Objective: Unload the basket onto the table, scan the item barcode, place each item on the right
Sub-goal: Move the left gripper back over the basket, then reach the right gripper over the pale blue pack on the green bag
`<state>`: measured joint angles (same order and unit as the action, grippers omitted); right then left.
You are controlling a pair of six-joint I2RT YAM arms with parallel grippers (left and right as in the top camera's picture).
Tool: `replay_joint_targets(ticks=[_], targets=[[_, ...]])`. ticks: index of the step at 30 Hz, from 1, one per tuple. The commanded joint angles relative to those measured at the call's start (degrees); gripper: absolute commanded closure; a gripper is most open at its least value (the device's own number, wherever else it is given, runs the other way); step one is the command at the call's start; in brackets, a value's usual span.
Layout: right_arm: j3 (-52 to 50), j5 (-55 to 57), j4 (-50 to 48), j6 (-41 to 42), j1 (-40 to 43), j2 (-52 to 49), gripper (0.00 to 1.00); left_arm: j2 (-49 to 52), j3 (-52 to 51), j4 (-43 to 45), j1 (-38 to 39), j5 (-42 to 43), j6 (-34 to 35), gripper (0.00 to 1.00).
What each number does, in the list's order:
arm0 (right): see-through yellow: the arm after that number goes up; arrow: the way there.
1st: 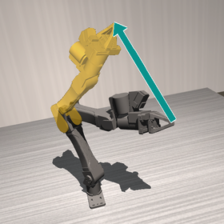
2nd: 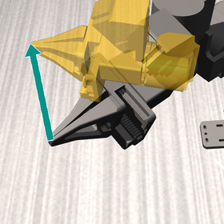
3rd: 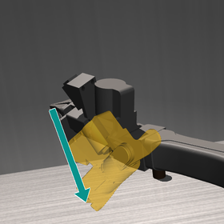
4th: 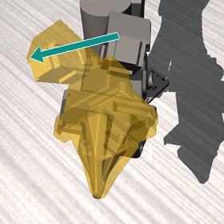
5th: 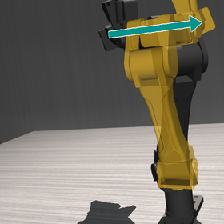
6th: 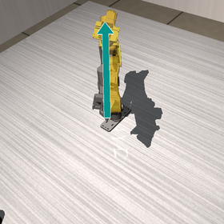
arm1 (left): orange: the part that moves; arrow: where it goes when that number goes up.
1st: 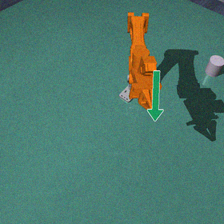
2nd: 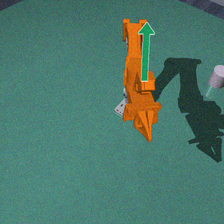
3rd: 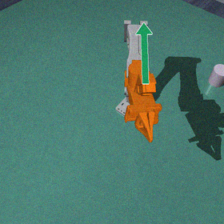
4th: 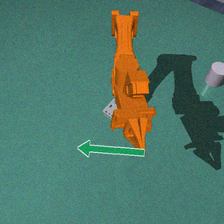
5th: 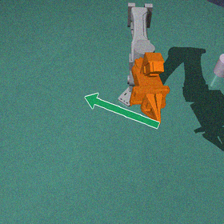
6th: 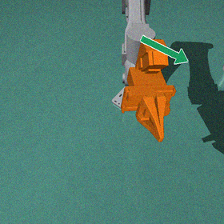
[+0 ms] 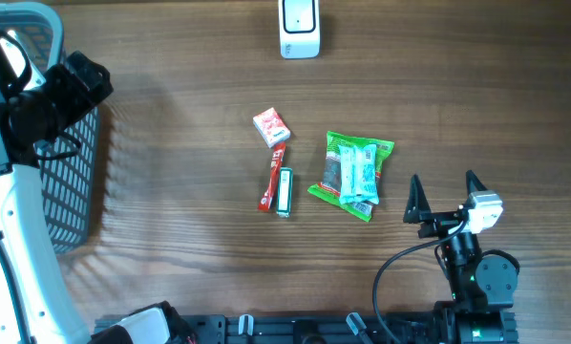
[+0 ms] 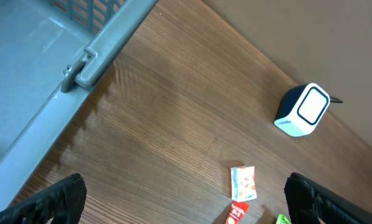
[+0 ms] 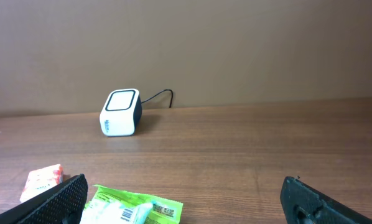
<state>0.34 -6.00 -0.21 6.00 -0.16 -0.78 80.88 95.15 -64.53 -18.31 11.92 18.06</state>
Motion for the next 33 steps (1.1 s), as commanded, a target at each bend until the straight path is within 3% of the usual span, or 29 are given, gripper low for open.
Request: replay_joint_targets(ticks=[1, 21, 23, 26, 29, 33], targets=[[0.0, -0.4, -0.2, 0.0, 0.0, 0.5, 0.00, 0.1, 0.5, -0.1, 0.2, 0.7, -1.2, 0.00], [0.0, -0.5, -0.2, 0.4, 0.0, 0.5, 0.00, 0.1, 0.5, -0.1, 0.2, 0.7, -1.2, 0.00], [0.0, -3.0, -1.0, 9.9, 0.0, 0.5, 0.00, 0.1, 0.5, -0.1, 0.2, 0.7, -1.2, 0.00], [0.6, -10.7, -2.9, 9.0, 0.0, 0.5, 0.00, 0.1, 0.5, -0.1, 0.2, 0.7, -1.2, 0.00], [4.8, -14.8, -1.8, 9.2, 0.0, -0.4, 0.00, 0.1, 0.5, -0.1, 0.2, 0.7, -1.2, 0.00], [17.5, -15.3, 6.9, 8.8, 0.0, -7.1, 0.00, 0.1, 0.5, -0.1, 0.2, 0.7, -1.2, 0.00]])
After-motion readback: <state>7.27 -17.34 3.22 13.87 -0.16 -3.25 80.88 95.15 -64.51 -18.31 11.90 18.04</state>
